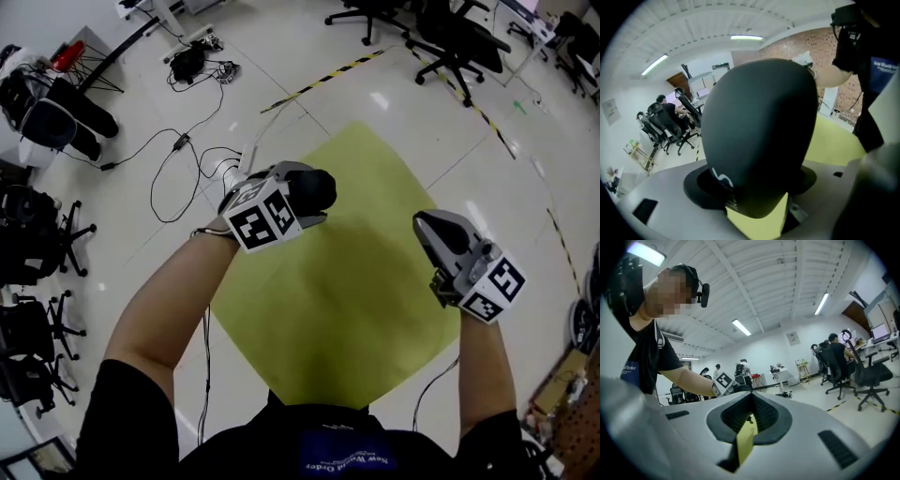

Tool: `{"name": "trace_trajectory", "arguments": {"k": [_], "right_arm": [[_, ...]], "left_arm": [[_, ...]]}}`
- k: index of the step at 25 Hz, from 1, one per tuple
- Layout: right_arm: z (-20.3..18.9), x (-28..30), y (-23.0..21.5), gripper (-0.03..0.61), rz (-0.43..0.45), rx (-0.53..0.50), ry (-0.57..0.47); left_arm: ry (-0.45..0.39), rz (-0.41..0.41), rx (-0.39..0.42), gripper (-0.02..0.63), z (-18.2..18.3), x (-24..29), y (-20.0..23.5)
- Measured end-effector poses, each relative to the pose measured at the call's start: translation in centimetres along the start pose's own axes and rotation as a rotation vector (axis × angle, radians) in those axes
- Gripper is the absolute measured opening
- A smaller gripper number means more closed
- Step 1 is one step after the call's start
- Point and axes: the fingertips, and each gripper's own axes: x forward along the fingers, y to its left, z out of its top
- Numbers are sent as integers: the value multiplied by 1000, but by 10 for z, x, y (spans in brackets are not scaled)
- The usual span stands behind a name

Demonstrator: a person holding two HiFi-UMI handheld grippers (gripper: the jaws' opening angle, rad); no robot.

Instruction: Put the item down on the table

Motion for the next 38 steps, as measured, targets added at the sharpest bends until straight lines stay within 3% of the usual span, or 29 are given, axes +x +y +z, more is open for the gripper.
{"name": "trace_trajectory", "arguments": {"k": [7,14,18,25,29,33,36,38], "right_arm": [[-34,5,-14,-12,9,44,33],[-47,10,-14,-12,22,80,21],[-45,11,-11,-12,30,93,13],[-38,7,-7,-12,31,84,1],[-34,5,-2,-12,24,84,-5],[-23,0,3,-12,21,74,-14],[-10,-5,9,-12,17,59,-27],[3,-12,15,-12,17,48,-41]], "left_arm": [[261,-8,99,339,-49,70,33],[420,-88,118,339,-69,94,31],[427,-104,60,339,-72,95,32],[414,-145,67,339,-69,92,17],[345,-141,-21,339,-61,83,15],[196,-126,-183,341,-42,60,20],[-5,-102,-305,341,-13,18,18],[-236,-108,-384,341,25,-26,4]]}}
